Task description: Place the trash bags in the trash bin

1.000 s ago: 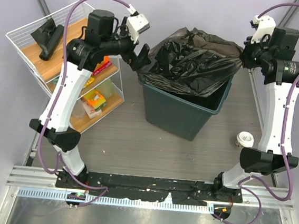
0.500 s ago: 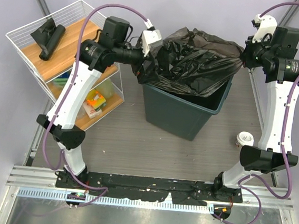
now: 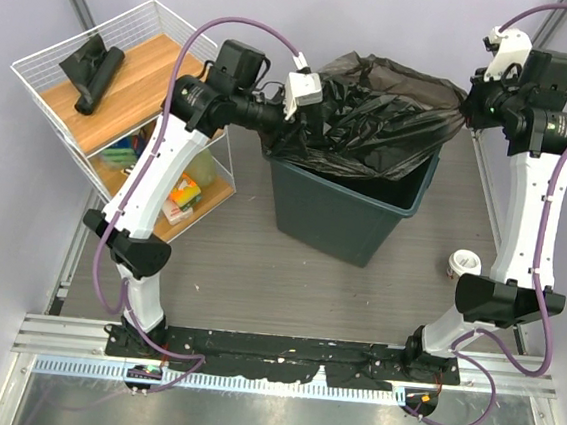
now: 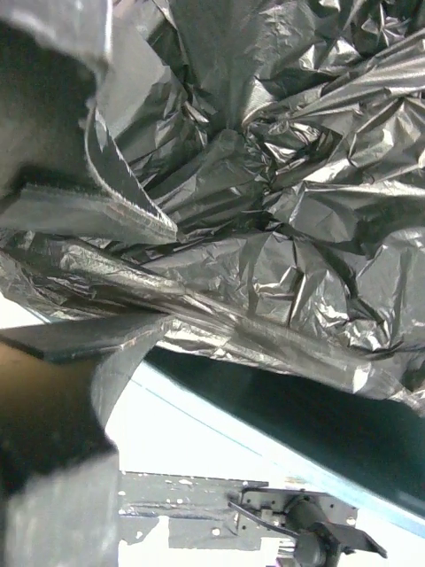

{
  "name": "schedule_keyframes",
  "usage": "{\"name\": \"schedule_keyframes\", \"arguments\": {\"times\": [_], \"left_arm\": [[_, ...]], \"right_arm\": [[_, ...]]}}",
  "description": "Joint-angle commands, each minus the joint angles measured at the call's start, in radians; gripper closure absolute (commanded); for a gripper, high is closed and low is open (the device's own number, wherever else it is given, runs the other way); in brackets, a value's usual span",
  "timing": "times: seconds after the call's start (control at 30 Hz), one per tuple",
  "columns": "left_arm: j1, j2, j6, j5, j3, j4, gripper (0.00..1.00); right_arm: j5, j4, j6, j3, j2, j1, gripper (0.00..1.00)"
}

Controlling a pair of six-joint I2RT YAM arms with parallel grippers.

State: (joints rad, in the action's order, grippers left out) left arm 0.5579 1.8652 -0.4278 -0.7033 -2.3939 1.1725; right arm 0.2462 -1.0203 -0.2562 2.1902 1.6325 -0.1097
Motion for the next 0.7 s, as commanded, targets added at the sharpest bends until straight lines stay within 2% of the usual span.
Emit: {"name": "schedule_keyframes", "arguments": {"times": [0.0,0.1,0.13,0.67], "left_arm": [[0.017,-0.034,-0.003,-0.059,-0.016,0.009,0.69],[0.025,-0.066,0.02,-0.079,0.038,-0.03,0.97],[0.027,-0.072,0.03,-0.085,0.05,-0.042,1.0],[0.042,-0.175,0.101,-0.171,0.108,-0.077,1.0]], "right_arm": [[0.015,0.014,0.005,0.033,0.0,-0.018,0.99],[0.021,0.015,0.003,0.02,0.0,-0.022,0.99],[0.022,0.015,0.006,0.017,0.001,-0.025,0.99],[0.056,0.017,0.014,-0.004,0.006,-0.031,0.99]]}}
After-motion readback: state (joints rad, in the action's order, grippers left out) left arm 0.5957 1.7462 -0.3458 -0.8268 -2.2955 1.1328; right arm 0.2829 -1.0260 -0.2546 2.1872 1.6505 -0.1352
